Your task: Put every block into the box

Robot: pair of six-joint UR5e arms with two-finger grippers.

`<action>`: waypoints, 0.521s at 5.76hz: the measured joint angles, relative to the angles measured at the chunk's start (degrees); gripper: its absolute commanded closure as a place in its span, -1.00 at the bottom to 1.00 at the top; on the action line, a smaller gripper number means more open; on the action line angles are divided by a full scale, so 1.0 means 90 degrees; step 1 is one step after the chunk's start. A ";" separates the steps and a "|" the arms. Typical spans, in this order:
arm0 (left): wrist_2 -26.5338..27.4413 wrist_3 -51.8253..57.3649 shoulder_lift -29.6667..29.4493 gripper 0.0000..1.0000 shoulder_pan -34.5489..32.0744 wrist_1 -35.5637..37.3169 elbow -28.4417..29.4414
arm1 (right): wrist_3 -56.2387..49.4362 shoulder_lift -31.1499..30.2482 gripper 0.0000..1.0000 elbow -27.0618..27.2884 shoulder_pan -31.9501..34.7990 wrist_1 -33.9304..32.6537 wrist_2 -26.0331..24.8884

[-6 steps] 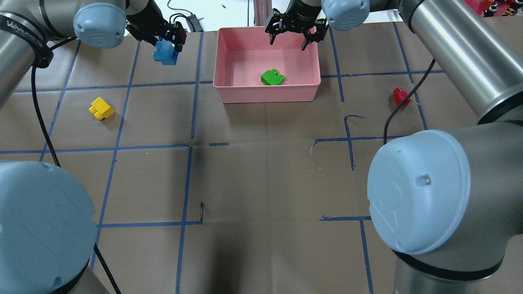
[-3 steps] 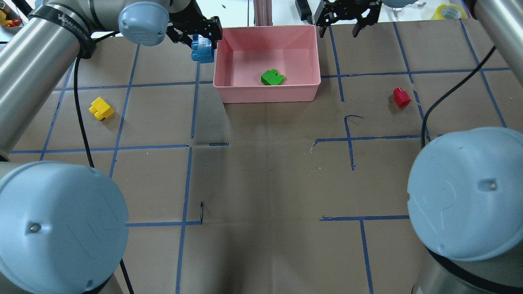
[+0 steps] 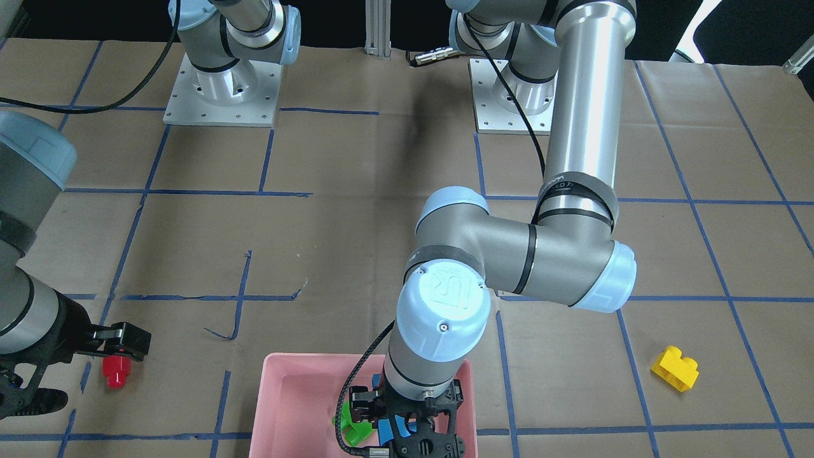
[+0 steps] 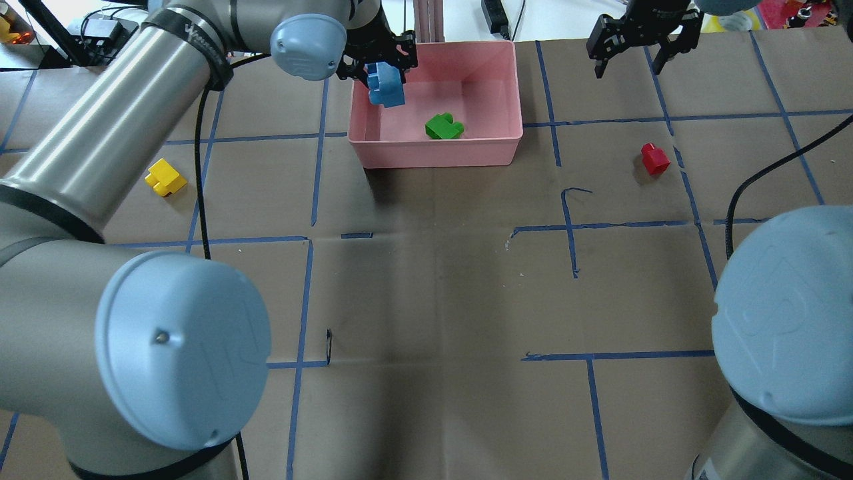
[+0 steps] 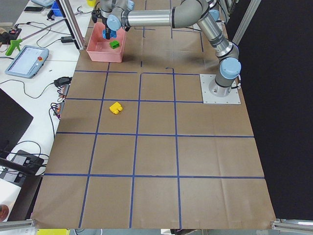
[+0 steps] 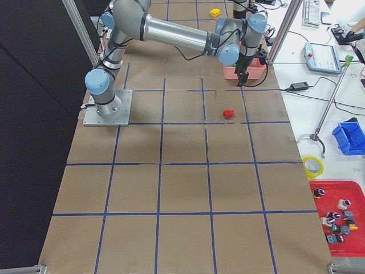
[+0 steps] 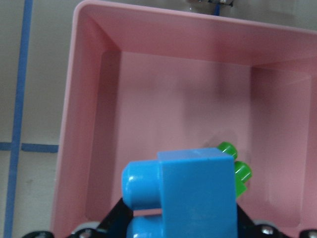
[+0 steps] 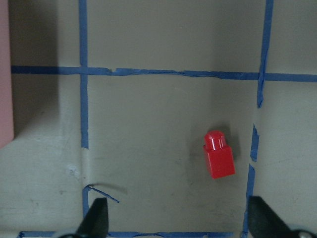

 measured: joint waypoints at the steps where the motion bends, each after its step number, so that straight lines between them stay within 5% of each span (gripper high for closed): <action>1: 0.0059 -0.0055 -0.0163 -0.95 -0.0070 0.0041 0.0134 | -0.0386 0.0085 -0.99 0.0445 -0.0150 -0.0643 -0.0032; 3: 0.0217 -0.0030 -0.0159 -0.99 -0.0074 0.0072 0.0200 | -0.1329 0.0371 -0.99 0.1180 -0.0387 -0.2058 0.0019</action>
